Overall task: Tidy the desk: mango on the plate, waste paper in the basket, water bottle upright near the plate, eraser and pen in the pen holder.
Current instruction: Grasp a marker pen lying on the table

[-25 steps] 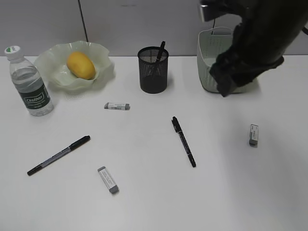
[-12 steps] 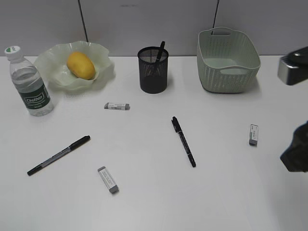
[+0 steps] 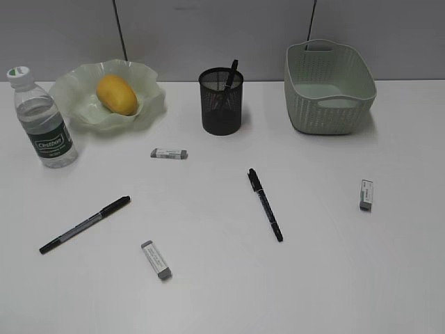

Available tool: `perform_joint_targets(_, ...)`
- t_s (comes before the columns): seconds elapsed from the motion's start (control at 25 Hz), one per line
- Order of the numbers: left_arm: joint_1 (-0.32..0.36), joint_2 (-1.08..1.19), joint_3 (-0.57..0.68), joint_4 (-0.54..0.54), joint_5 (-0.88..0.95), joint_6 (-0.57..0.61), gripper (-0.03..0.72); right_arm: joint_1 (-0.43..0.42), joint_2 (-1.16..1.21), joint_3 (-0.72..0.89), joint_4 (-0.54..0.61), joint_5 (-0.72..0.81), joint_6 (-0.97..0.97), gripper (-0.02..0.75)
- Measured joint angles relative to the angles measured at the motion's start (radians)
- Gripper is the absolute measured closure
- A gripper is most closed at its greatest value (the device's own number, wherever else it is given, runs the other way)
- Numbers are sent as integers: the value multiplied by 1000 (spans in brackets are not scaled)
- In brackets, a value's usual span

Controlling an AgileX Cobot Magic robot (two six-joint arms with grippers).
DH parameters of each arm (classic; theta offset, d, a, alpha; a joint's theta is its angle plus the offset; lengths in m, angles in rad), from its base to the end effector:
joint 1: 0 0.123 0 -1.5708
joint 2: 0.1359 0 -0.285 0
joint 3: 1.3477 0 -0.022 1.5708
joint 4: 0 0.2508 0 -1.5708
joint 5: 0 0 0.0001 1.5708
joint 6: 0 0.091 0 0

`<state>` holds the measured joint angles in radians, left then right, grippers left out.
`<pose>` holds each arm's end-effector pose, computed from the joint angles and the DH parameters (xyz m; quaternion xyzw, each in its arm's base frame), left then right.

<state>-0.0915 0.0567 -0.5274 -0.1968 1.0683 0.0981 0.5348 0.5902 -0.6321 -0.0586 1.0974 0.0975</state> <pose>-0.0015 -0.0155 0.2858 0.0840 0.8544 -0.0965 0.5036 0.0749 0.0388 0.2914 -0.2120 0.9307 0.0648 0.2909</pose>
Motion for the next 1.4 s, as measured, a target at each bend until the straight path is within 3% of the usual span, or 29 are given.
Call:
perform_joint_targets(0.36, 0, 12, -5, -4, -12, 0, 249, 0, -367, 91, -44, 33, 24, 144)
perform_joint_targets(0.56, 0, 154, -56, -20, -167, 13, 249, 0, -436, 92, -59, 32, 35, 145)
perform_joint_targets(0.8, 0, 469, -144, -136, -312, 232, 249, 0, -437, 110, -60, -5, 37, 145)
perform_joint_targets(1.12, 0, 940, -348, -215, -200, 375, 249, 0, -437, 118, -61, -30, 38, 145)
perform_joint_targets(1.24, -28, 1092, -417, -207, -173, 388, 230, 0, -437, 118, -61, -30, 38, 147)
perform_joint_targets(1.4, -136, 1268, -490, -136, -169, 386, 172, 0, -437, 118, -61, -31, 40, 157)
